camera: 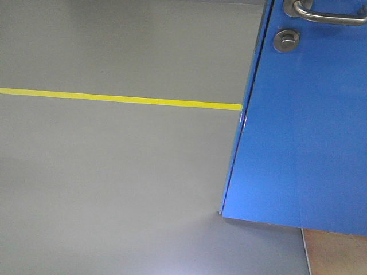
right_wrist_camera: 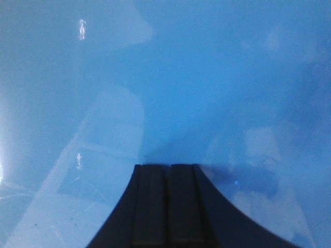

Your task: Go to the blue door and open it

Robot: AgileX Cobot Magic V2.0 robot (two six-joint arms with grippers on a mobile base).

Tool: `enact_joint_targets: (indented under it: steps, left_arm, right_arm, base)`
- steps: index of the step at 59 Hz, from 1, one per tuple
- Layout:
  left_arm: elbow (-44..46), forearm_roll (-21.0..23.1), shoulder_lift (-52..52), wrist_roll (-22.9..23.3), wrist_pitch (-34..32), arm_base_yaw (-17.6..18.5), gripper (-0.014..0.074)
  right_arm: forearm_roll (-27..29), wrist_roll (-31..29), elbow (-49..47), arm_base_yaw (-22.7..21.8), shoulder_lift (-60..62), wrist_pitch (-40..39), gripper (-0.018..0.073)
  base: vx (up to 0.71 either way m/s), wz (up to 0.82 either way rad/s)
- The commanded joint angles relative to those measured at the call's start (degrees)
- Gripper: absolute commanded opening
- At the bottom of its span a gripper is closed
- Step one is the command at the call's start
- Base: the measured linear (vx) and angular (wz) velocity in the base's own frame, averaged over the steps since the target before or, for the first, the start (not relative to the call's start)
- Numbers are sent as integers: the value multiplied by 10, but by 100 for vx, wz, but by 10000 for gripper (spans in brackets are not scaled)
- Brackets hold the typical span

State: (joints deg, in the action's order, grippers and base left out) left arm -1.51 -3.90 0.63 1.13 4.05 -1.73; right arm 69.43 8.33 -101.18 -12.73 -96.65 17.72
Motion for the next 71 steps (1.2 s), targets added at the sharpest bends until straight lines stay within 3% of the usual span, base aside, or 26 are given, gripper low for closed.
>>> enact_joint_targets:
  steps: [1, 31, 40, 43, 49, 59, 67, 71]
  left_arm:
    - [16, 1, 7, 4, -47, 0, 73]
    - [16, 1, 7, 4, -47, 0, 73]
    - [16, 1, 7, 4, -47, 0, 73]
    - [16, 1, 7, 4, -47, 0, 73]
    - [16, 1, 7, 4, -47, 0, 73]
    - [16, 1, 7, 4, -47, 0, 73]
    - [16, 1, 7, 4, -47, 0, 73]
    - [16, 1, 7, 4, -47, 0, 73]
  right_arm:
    - [9, -5, -18, 0, 24, -22, -1]
    - [-4, -6, -18, 0, 17, -22, -1]
    - [-169, -19, -18, -5, 33, 10, -1]
    - [-252, -28, -18, -5, 45, 45, -1]
    - [-352, -58, -15, -5, 73, 131, -1]
    - [-381, -147, 66, -6, 148, 208, -1]
    - [-451, -255, 231, 9, 262, 159, -1]
    - [-502, -274, 317, 19, 320, 109, -1]
  base:
    - [0, 0]
    - [0, 0]
    - [0, 0]
    - [0, 0]
    - [0, 0]
    - [0, 0]
    - [0, 0]
    - [0, 0]
